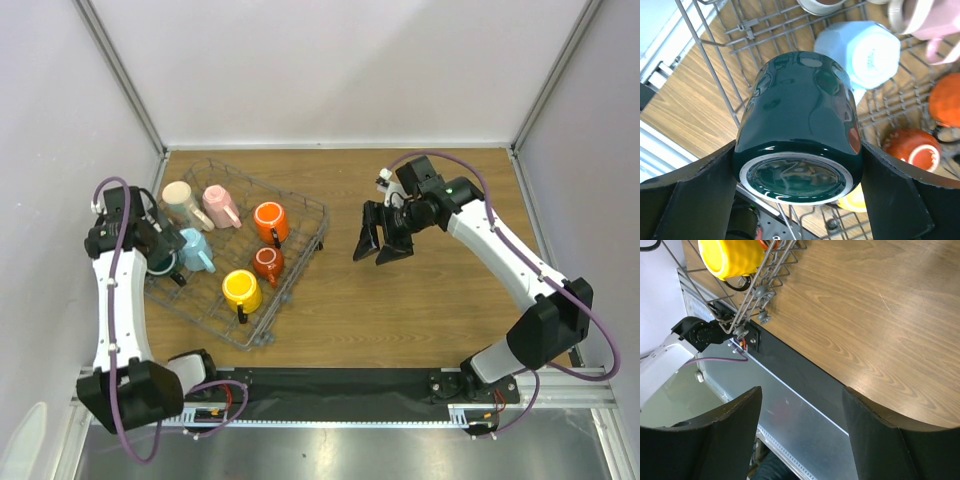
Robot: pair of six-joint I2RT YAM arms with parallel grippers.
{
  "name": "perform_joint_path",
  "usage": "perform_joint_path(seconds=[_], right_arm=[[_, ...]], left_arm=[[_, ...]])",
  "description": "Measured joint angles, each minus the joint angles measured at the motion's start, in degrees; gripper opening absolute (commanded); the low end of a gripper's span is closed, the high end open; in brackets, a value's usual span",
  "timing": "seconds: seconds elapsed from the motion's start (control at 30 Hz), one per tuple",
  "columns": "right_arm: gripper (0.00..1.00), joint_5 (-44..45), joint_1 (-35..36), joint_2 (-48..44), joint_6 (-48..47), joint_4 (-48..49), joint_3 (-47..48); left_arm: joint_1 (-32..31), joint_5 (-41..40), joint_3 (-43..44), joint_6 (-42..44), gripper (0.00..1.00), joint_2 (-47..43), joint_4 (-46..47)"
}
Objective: Load the cups into the dish rack
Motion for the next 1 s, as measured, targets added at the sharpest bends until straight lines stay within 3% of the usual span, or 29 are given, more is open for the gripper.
perform_joint_path(seconds=[0.23, 0.5, 1.0], right_arm=[[0.72, 0.1, -0.1, 0.0, -0.2, 0.2, 0.0], [0.72, 1.8, -1.0, 0.0, -0.9, 0.2, 0.0], [0.72, 3.0, -2.1, 0.3, -1.9, -0.1, 2.3]], left_arm=[[1.3, -1.3, -0.5, 2.1, 0.0, 5.0, 4.4], [8.0, 1.1, -4.5, 2.1, 0.0, 8.0, 8.5], [9.0, 3.1, -5.9, 1.5, 0.0, 14.4, 10.3]])
